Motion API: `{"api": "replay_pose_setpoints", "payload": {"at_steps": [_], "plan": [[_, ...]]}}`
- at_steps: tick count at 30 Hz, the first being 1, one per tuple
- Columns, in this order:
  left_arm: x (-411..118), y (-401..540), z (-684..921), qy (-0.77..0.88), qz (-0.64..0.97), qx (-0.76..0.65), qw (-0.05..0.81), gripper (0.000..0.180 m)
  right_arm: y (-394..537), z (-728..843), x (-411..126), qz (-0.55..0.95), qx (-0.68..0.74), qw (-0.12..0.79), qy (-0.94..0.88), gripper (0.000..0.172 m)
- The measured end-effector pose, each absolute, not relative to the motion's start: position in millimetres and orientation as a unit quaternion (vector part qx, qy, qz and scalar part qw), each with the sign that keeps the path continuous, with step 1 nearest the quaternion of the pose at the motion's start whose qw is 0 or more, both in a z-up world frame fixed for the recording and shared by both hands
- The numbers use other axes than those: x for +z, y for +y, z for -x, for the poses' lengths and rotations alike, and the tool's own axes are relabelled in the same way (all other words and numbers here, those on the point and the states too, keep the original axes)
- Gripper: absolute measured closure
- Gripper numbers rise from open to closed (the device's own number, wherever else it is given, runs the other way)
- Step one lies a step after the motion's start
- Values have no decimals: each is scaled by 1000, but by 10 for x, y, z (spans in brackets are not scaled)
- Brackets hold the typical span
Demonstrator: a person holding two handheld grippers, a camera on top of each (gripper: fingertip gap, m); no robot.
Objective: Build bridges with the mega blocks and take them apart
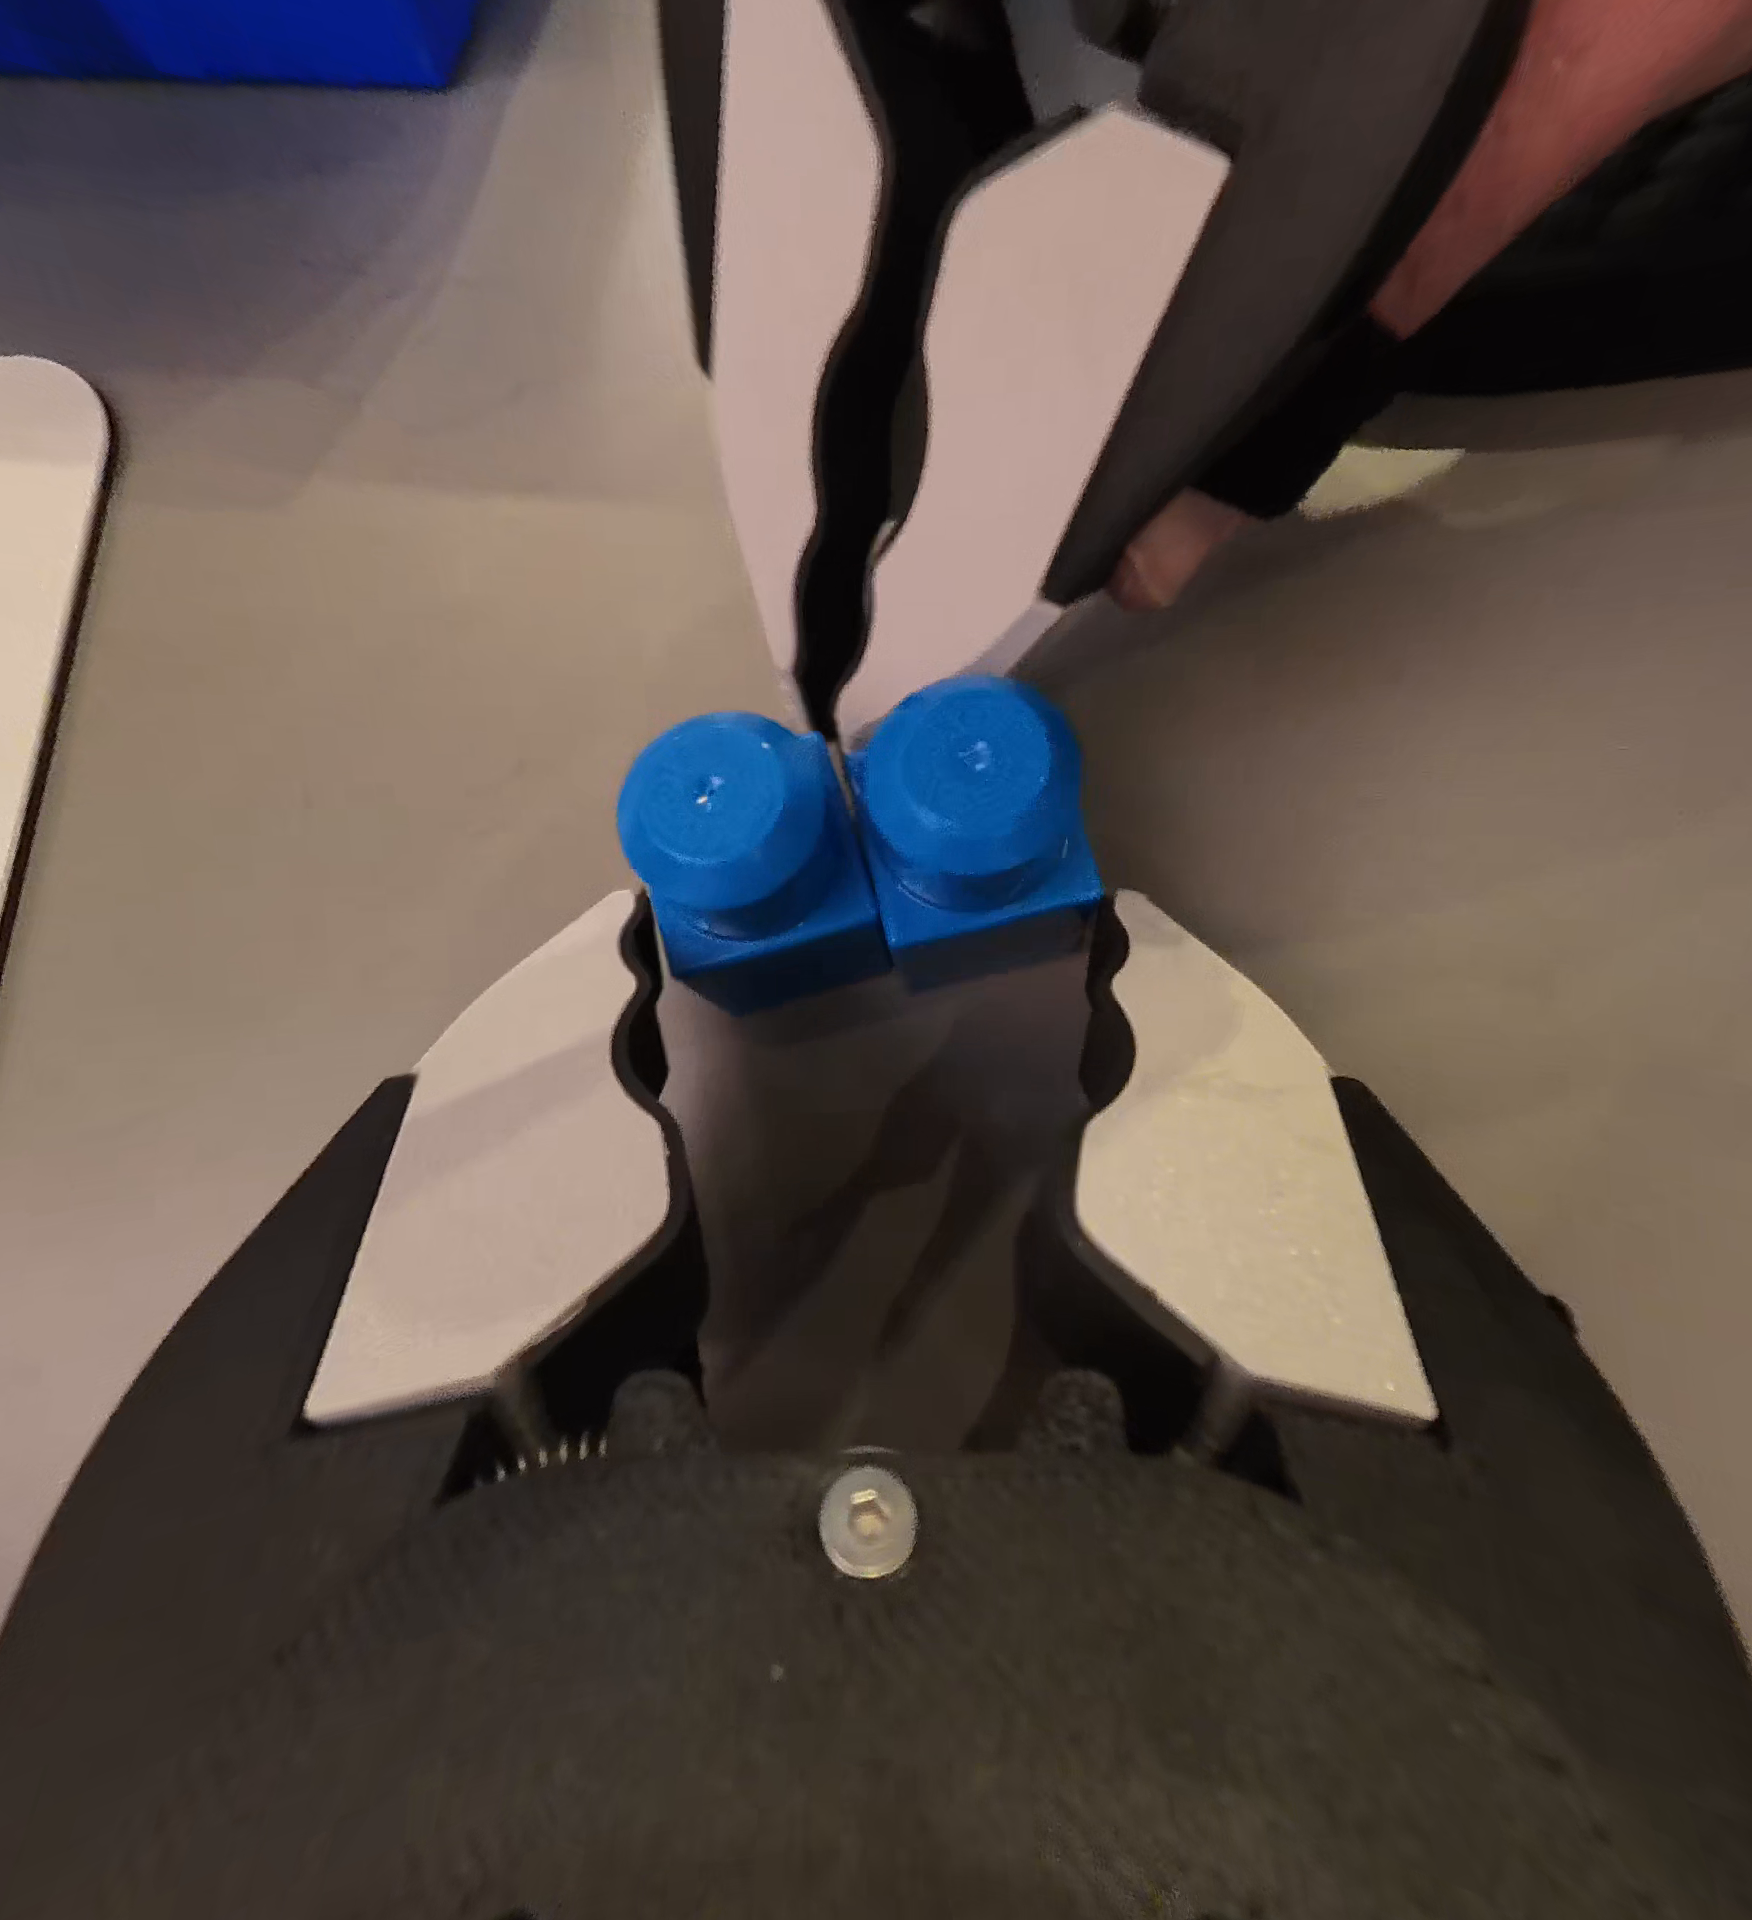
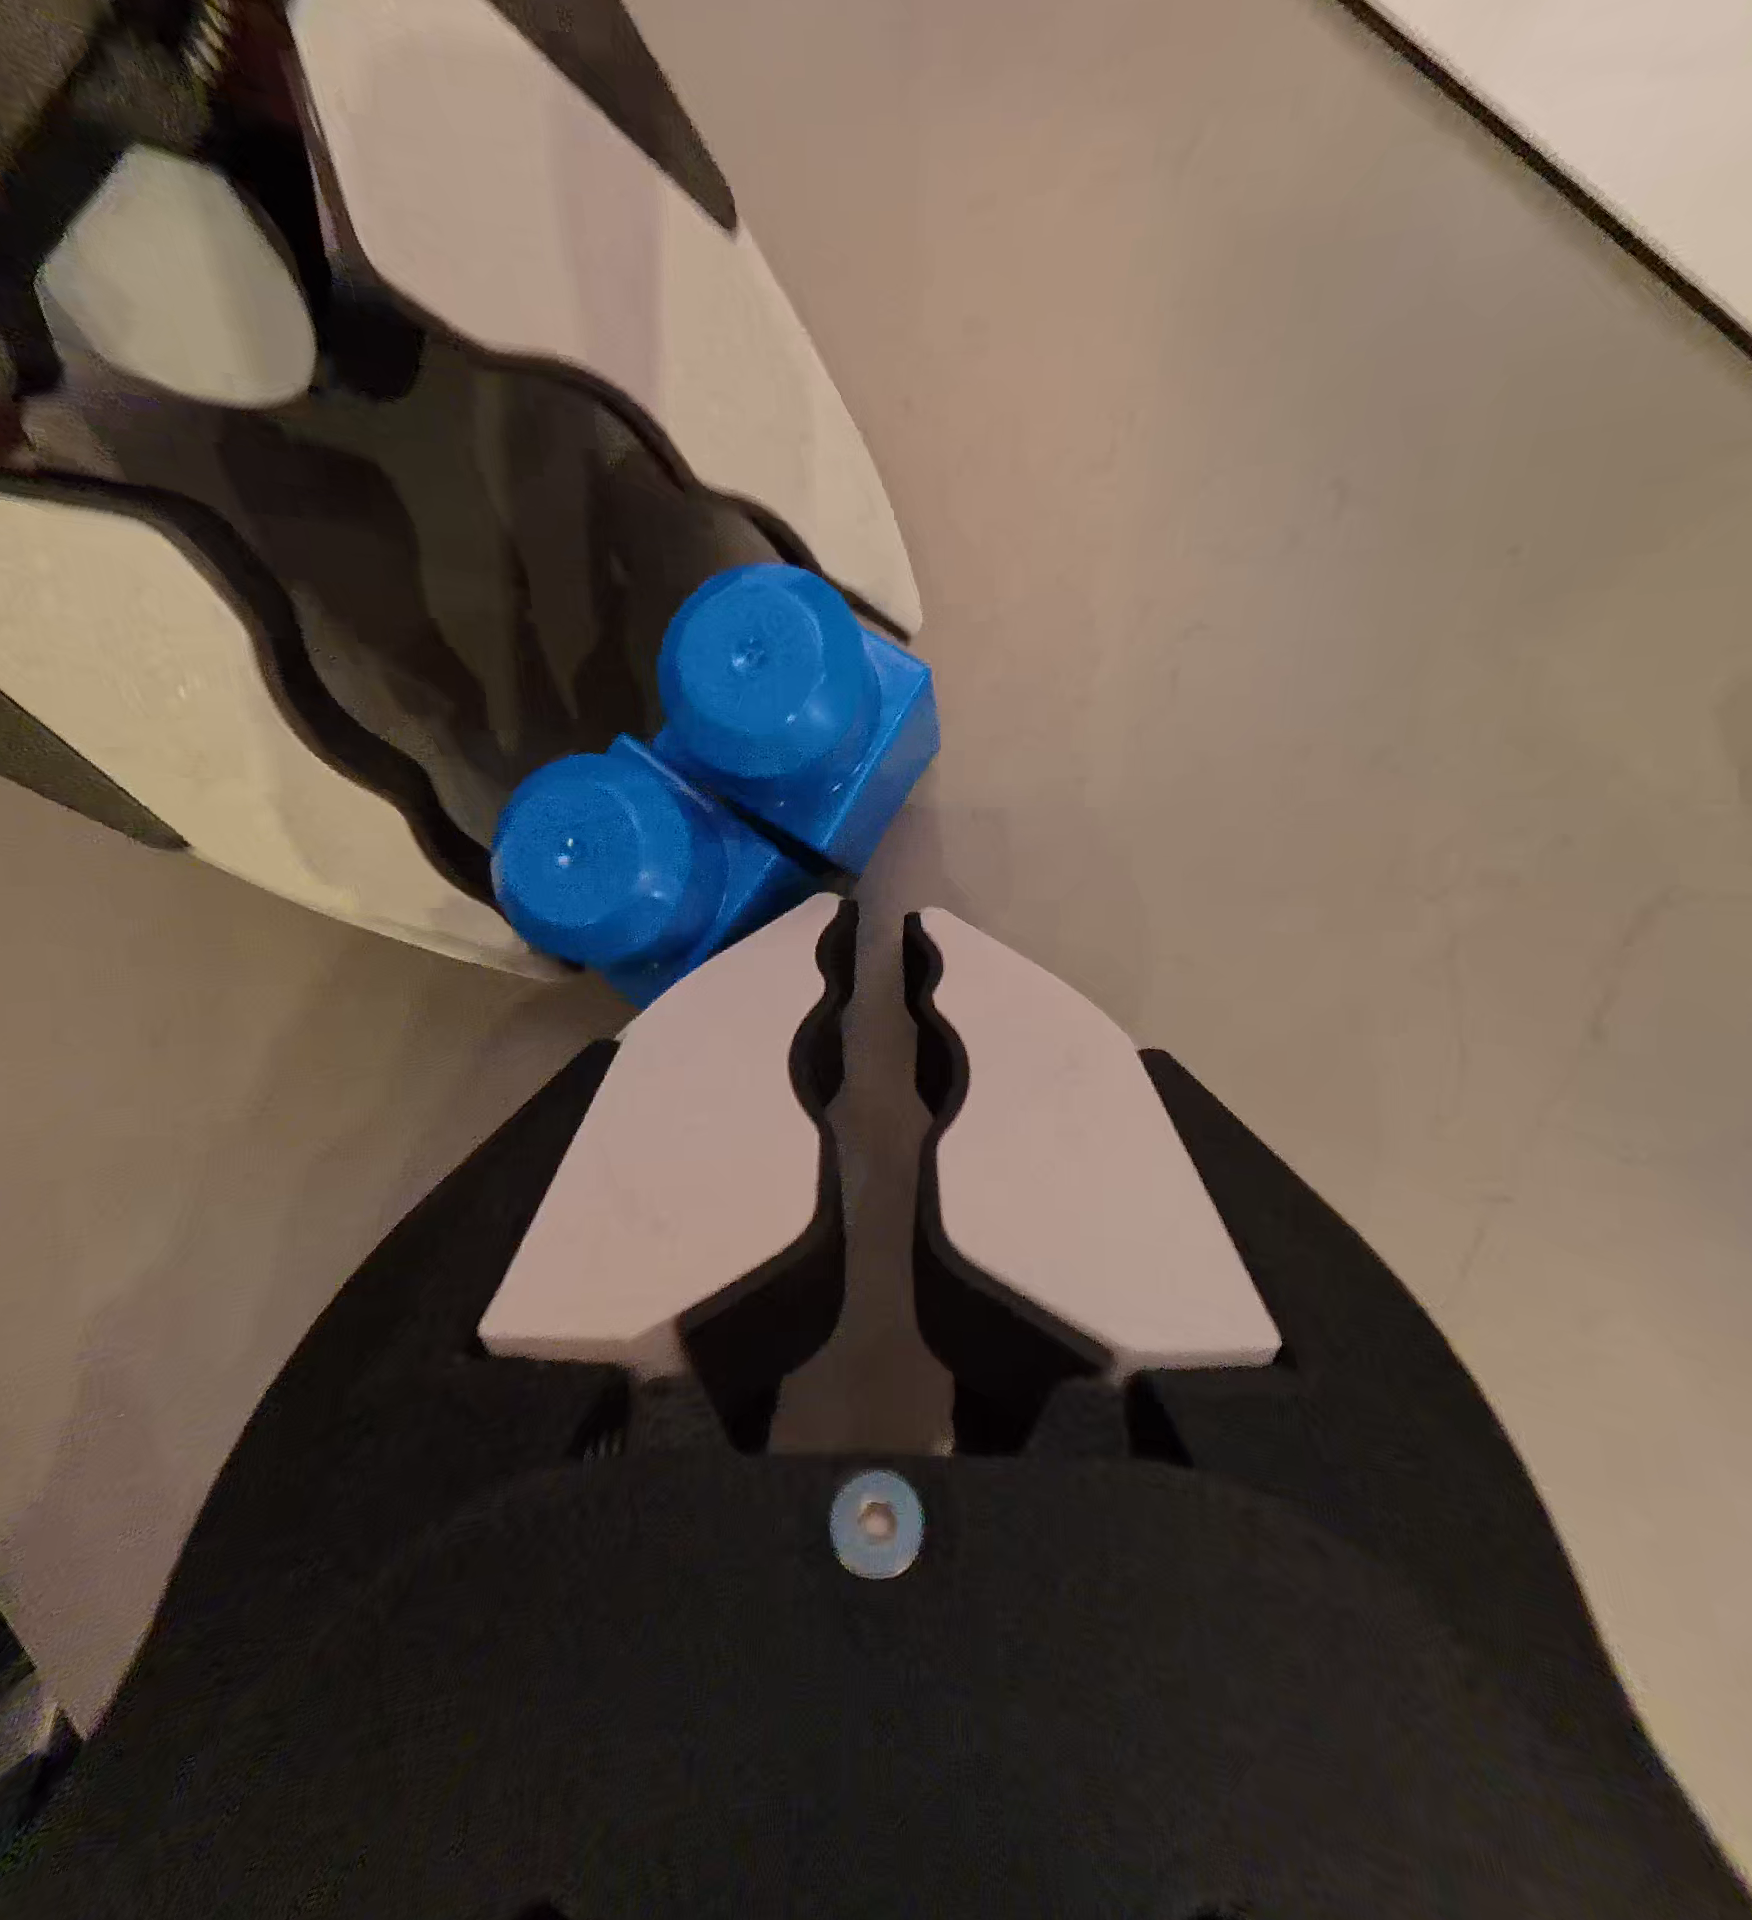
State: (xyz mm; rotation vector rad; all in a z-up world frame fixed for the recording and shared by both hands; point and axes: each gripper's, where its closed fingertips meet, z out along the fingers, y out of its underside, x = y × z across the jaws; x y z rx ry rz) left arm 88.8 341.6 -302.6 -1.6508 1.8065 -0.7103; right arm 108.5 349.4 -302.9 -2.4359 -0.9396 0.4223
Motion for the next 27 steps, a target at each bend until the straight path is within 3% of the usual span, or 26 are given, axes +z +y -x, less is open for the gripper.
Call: {"api": "replay_pose_setpoints", "payload": {"at_steps": [6, 10, 12, 27], "plan": [[-3026, 3403, -853, 670, 627, -248, 311, 85, 3469, -1087, -3061, 896, 155, 240, -341, 164], [-3082, 3408, -906, 669, 638, -232, 302, 91, 3461, -1069, -3057, 895, 153, 240, -345, 165], [-3073, 3416, -923, 670, 635, -230, 308, 103, 3454, -1069, -3059, 895, 158, 240, -343, 166], [-3024, 3440, -956, 689, 611, -235, 311, 105, 3501, -1254, -2908, 896, 152, 259, -327, 164]]}}
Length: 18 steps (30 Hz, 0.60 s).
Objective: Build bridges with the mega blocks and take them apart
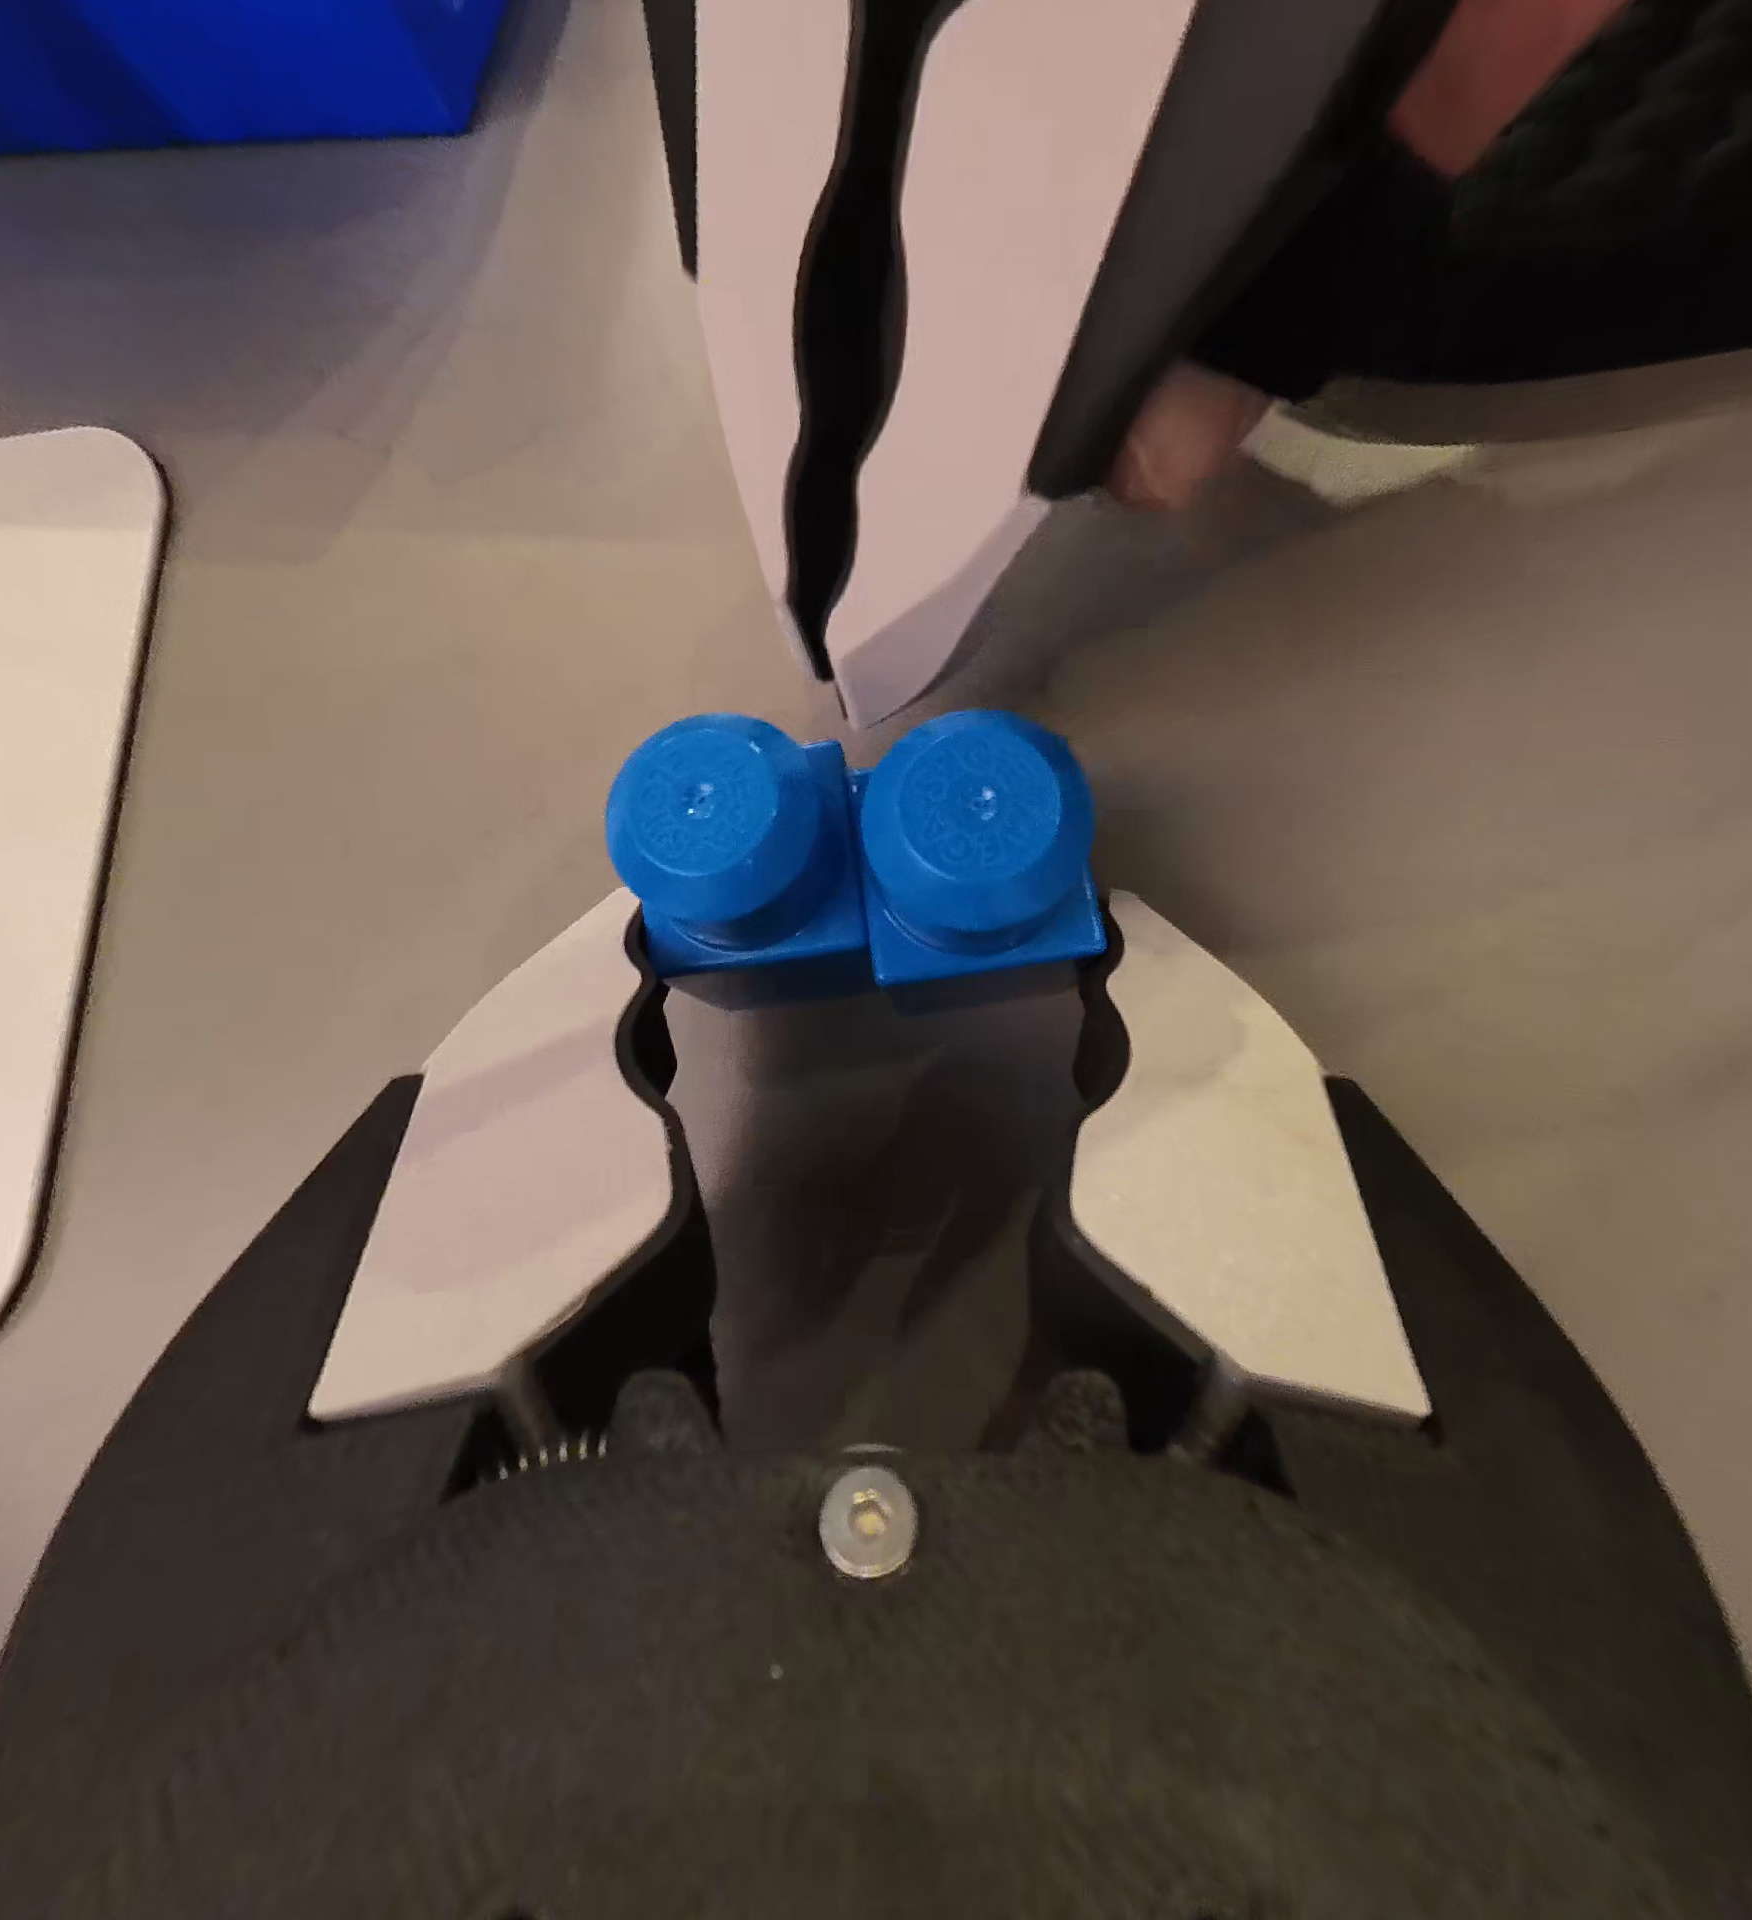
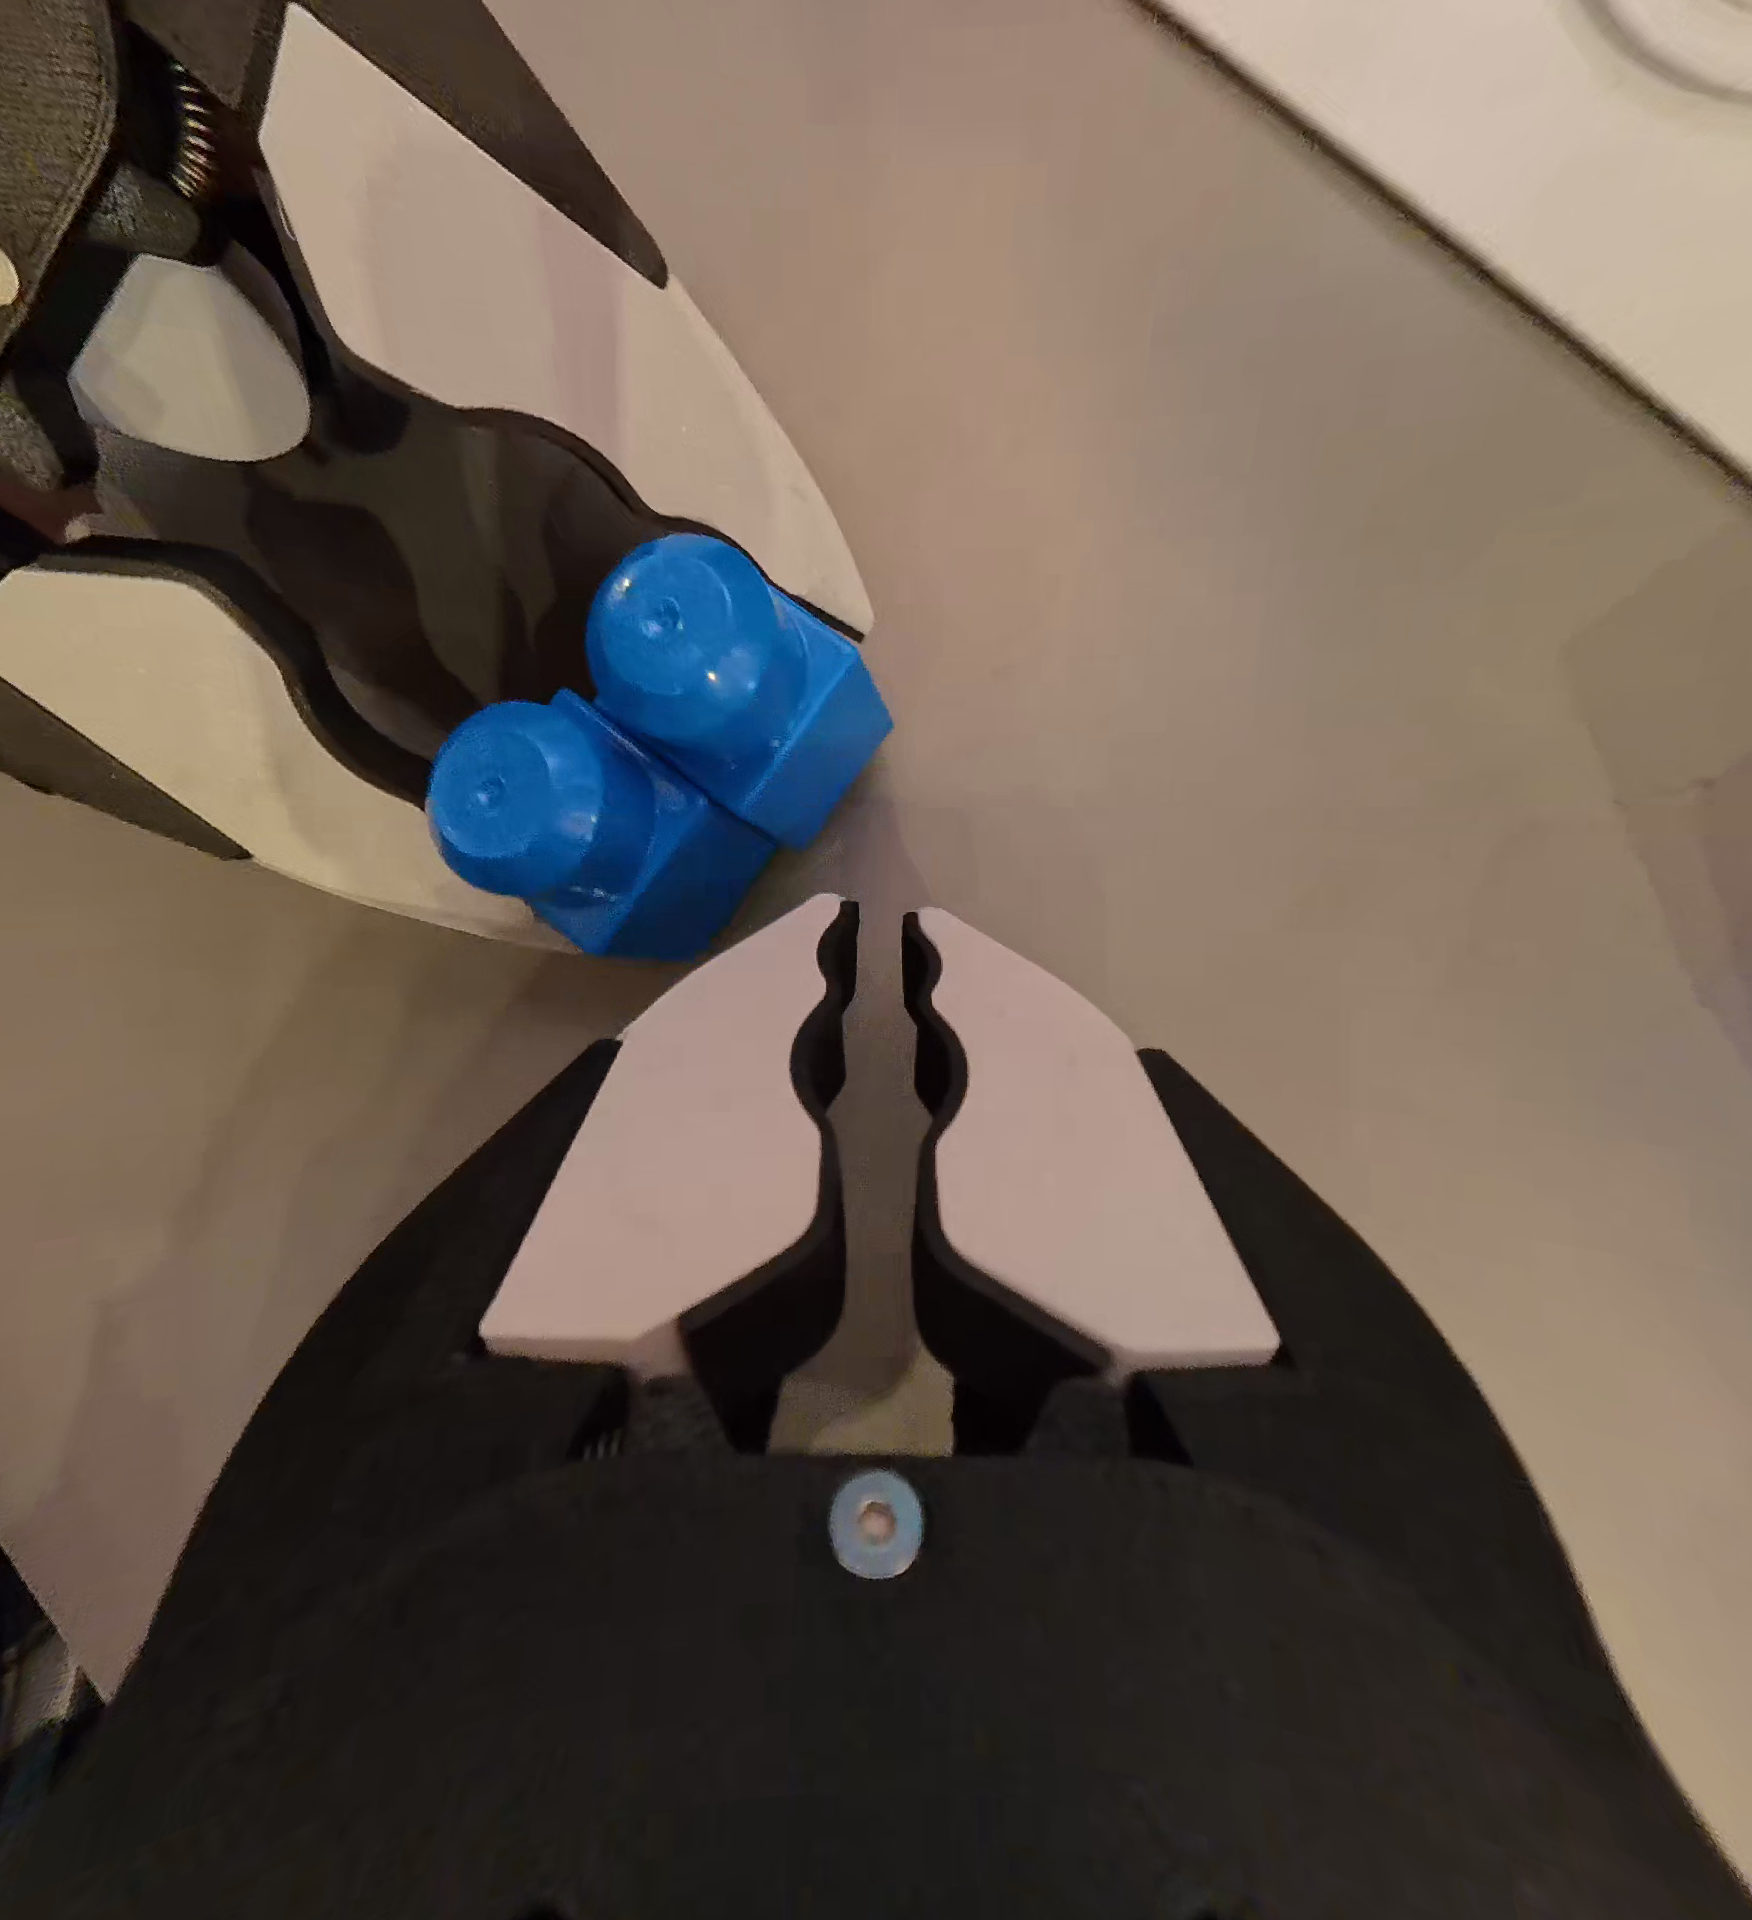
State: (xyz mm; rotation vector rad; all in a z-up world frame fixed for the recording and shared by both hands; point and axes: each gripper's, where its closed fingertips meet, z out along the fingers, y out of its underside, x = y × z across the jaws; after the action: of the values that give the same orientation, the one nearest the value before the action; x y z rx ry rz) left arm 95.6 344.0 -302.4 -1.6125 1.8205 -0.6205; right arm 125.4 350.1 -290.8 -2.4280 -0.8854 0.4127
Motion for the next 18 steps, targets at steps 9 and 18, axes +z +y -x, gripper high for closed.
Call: {"api": "replay_pose_setpoints", "payload": {"at_steps": [9, 18], "plan": [[-2603, 3379, -875, 704, 564, -308, 302, 105, 3335, -1948, -2086, 873, 107, 316, -357, 130], [-2438, 3311, -913, 738, 508, -368, 250, 105, 3019, -1936, -2118, 860, 94, 261, -429, 134]]}}
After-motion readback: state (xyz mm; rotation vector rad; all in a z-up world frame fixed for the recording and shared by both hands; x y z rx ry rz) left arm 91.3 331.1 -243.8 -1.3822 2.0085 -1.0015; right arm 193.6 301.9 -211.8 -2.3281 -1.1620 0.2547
